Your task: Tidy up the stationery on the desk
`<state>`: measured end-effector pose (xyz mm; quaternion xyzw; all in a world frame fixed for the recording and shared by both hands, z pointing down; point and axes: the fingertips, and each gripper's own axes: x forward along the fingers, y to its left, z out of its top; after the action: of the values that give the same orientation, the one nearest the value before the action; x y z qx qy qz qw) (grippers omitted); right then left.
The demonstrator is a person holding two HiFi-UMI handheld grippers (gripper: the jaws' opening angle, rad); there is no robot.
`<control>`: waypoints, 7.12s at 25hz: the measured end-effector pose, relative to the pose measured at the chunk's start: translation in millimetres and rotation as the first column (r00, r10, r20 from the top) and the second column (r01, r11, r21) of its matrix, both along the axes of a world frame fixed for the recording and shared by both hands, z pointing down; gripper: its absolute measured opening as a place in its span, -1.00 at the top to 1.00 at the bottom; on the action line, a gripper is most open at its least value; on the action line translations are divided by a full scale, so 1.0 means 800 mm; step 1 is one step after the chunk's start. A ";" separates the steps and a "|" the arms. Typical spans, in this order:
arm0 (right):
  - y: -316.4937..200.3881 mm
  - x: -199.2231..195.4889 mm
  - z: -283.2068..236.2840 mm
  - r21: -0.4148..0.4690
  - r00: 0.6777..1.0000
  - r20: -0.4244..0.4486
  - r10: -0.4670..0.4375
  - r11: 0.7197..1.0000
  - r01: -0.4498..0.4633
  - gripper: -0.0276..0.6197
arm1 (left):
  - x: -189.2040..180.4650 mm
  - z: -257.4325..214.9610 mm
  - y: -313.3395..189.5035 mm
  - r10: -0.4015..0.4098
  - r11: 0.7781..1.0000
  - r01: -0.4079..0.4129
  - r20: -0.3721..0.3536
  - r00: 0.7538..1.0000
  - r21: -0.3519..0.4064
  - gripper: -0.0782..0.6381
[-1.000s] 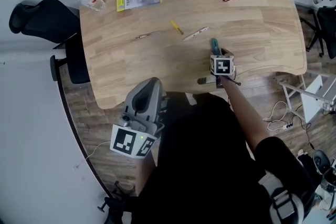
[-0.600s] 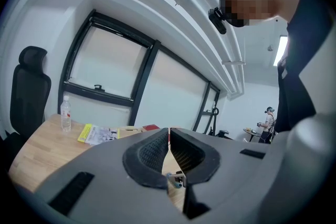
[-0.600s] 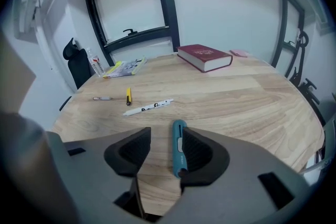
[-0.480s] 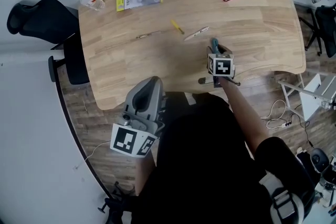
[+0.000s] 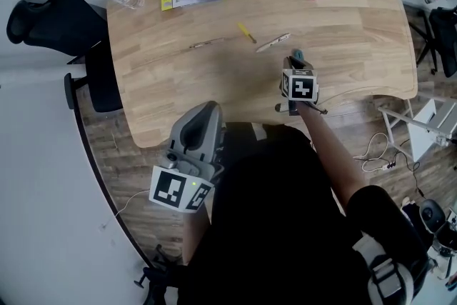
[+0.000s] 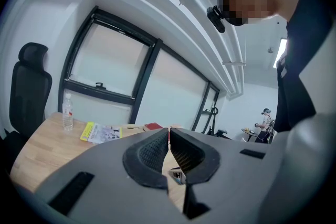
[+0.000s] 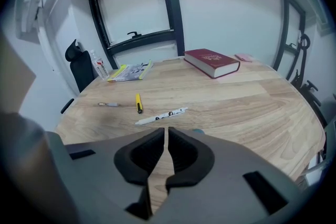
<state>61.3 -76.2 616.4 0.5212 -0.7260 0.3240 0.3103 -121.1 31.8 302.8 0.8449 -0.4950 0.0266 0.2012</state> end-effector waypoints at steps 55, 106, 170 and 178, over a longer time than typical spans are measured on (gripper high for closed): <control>0.001 -0.028 0.024 -0.008 0.995 -0.086 0.059 0.998 -0.060 0.76 | -0.009 0.002 -0.058 0.177 0.984 -0.176 0.011 0.984 -0.021 0.67; 0.061 0.057 -0.121 0.173 0.959 0.255 -0.125 0.982 0.082 0.85 | 0.116 0.039 -0.019 0.121 0.993 -0.120 0.147 0.982 -0.017 0.67; 0.206 0.025 -0.186 0.018 0.924 0.245 0.294 0.951 -0.308 0.85 | 0.098 0.476 -0.214 0.774 0.368 -0.800 0.633 -0.020 -0.474 0.33; 0.208 0.020 -0.187 0.022 0.916 0.266 0.300 0.948 -0.317 0.85 | 0.097 0.479 -0.202 0.773 0.385 -0.777 0.634 -0.023 -0.497 0.54</control>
<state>77.2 90.2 466.6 0.5923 -0.6790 0.4103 0.1406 -43.7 -130.0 686.1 0.8535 0.0316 0.5105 -0.0998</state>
